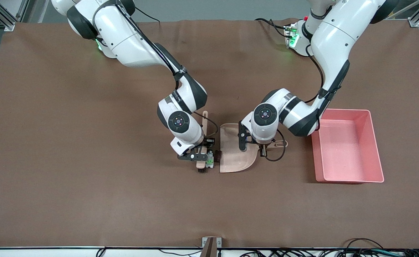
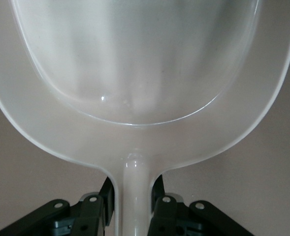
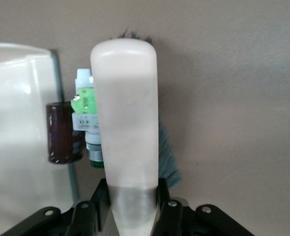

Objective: Clean e-waste and dump in bin
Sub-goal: 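Sweep the switch and capacitor into the dustpan with the brush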

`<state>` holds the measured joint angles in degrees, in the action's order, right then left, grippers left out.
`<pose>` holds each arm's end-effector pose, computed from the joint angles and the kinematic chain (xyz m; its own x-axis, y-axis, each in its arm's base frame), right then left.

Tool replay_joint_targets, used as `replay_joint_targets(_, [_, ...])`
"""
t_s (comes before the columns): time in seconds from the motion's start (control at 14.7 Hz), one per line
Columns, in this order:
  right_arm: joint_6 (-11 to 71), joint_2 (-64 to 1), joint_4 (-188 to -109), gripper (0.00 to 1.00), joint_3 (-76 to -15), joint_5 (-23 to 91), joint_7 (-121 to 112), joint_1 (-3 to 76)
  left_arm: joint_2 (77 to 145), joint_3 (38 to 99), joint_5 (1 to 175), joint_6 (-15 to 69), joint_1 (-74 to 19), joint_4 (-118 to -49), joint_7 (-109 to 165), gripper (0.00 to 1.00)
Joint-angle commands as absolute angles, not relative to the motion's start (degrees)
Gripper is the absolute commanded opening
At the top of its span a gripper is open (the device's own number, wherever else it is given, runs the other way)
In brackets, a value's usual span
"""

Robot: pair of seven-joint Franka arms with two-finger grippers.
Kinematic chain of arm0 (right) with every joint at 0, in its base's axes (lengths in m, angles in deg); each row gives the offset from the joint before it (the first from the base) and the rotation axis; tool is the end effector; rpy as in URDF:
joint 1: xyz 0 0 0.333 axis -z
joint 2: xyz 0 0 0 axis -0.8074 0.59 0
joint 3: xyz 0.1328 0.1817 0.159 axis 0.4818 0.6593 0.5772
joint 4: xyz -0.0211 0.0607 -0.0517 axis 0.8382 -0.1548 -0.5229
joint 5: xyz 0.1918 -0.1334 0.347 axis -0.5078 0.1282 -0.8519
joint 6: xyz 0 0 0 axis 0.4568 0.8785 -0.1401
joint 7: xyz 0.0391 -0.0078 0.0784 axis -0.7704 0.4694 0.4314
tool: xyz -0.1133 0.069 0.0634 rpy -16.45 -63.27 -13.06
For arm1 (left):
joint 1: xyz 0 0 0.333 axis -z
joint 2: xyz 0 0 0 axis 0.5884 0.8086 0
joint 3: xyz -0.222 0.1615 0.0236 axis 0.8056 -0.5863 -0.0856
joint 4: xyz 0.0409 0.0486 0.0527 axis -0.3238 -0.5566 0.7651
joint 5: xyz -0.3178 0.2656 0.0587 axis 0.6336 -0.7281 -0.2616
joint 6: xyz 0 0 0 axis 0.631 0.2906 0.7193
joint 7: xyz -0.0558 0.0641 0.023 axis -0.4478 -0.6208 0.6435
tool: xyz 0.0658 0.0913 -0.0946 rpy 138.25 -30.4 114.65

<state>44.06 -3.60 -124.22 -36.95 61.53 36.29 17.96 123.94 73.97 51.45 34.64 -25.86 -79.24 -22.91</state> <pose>0.5771 0.4685 0.1268 0.9959 -0.0616 -0.0657 -0.0719 -0.9829 -0.1692 0.5723 -0.3377 0.1400 -0.0249 -0.9879 -0.1530 -0.9996 0.0265 -0.0087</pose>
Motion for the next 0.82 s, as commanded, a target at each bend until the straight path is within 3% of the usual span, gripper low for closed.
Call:
replay_joint_targets(0.0, [43.65,-2.45,-122.53,0.01,-35.95,60.96,36.06,17.98,125.34,74.07,50.55,33.84,-25.32,-77.27,-22.55,0.14])
replay_joint_targets(0.75, [41.55,0.01,-119.37,0.0,-34.72,57.19,32.02,17.98,125.96,73.72,50.55,33.84,-24.09,-77.18,-22.2,0.14])
